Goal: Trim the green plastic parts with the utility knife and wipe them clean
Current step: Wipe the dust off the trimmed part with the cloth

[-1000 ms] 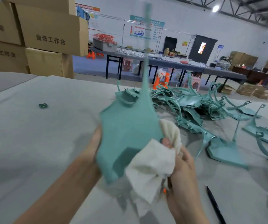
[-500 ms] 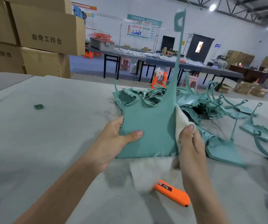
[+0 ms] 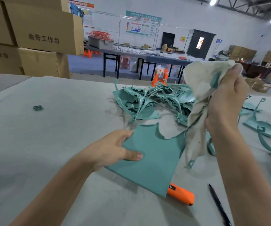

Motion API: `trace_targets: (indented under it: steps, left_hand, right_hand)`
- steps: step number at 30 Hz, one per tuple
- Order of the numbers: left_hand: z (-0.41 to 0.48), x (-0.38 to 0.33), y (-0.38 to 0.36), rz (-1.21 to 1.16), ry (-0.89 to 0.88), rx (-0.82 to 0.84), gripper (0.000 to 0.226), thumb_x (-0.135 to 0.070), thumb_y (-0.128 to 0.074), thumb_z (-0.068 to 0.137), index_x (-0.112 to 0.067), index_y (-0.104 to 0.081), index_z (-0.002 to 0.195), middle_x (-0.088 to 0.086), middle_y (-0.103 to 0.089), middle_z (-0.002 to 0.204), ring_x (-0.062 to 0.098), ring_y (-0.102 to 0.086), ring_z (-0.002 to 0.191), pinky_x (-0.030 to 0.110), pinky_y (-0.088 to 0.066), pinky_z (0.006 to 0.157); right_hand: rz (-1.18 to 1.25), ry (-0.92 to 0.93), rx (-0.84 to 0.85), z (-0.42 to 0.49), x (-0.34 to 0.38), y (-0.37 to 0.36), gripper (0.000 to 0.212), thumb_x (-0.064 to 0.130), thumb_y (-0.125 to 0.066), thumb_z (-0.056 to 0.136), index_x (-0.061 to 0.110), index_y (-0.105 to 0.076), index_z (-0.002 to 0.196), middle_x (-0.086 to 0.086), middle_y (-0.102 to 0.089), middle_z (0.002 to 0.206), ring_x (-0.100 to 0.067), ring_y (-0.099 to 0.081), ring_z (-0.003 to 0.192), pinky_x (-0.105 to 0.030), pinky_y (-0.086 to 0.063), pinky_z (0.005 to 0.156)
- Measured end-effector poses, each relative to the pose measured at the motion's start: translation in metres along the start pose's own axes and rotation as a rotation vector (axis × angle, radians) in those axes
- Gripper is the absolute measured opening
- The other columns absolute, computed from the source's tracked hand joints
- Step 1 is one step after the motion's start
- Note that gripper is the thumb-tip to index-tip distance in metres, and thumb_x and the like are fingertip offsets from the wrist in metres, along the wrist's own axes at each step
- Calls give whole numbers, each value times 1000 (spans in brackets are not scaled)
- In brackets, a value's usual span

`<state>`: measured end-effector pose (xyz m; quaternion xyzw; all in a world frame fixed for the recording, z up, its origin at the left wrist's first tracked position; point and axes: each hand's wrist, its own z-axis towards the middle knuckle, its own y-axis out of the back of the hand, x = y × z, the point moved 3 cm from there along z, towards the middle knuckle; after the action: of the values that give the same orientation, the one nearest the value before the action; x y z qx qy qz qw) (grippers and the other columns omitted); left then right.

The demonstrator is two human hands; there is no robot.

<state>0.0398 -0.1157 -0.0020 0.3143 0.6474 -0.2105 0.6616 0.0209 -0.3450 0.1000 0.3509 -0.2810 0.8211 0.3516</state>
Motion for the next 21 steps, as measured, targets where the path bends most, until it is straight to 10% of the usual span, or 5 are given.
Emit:
trace_targets:
  steps: [9, 16, 21]
  left_hand:
    - [-8, -2, 41, 389, 100, -264, 21, -5, -75, 80, -20, -72, 95, -9, -75, 87, 7, -71, 80, 29, -54, 81]
    - [-5, -11, 23, 407, -92, -356, 33, -5, -75, 76, -22, -69, 103, -9, -71, 107, 8, -63, 106, 32, -48, 97]
    - [-10, -15, 23, 204, -181, -287, 58, 6, -72, 77, -35, -59, 115, -28, -63, 117, -13, -53, 111, 5, -40, 86]
  right_hand:
    - [-239, 280, -97, 29, 9, 7, 35, 29, -38, 101, 3, -57, 115, -9, -63, 107, -21, -61, 96, -33, -49, 89]
    - [-478, 548, 806, -135, -16, -60, 34, 12, -46, 97, 3, -55, 129, -11, -55, 135, -30, -48, 126, -46, -33, 110]
    - [-673, 799, 840, -123, -34, -51, 55, 5, -35, 85, 5, -60, 133, -14, -58, 139, -34, -55, 130, -46, -34, 116]
